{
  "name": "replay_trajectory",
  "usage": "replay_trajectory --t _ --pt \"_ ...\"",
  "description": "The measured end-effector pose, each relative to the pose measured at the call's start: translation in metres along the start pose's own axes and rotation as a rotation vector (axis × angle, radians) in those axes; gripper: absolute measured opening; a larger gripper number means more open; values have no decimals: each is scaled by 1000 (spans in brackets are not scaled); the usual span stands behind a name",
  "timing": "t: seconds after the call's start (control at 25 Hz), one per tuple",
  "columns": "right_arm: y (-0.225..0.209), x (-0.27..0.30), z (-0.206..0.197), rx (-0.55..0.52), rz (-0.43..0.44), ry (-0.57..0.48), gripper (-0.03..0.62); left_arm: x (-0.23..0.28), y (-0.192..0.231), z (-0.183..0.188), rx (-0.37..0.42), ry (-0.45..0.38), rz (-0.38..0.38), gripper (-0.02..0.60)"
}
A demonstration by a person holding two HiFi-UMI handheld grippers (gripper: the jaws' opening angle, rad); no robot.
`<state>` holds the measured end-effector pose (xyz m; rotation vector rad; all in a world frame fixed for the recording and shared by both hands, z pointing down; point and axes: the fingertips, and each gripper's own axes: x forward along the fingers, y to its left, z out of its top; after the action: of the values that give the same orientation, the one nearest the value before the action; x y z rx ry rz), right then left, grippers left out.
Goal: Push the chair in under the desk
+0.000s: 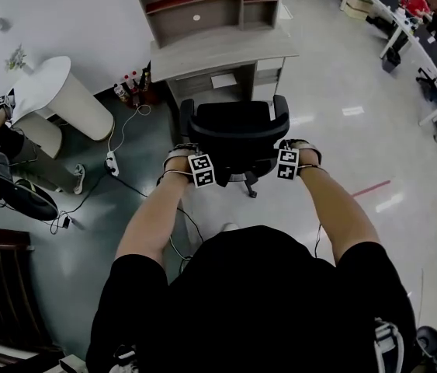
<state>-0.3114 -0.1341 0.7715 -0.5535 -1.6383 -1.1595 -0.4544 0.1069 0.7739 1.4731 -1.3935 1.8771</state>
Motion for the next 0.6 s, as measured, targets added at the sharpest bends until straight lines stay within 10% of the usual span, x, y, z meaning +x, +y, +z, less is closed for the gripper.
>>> replay_trajectory --t 0.6 --pt "-13 8 36 -58 4 -23 92 -3 -3 -36 -58 21 7 103"
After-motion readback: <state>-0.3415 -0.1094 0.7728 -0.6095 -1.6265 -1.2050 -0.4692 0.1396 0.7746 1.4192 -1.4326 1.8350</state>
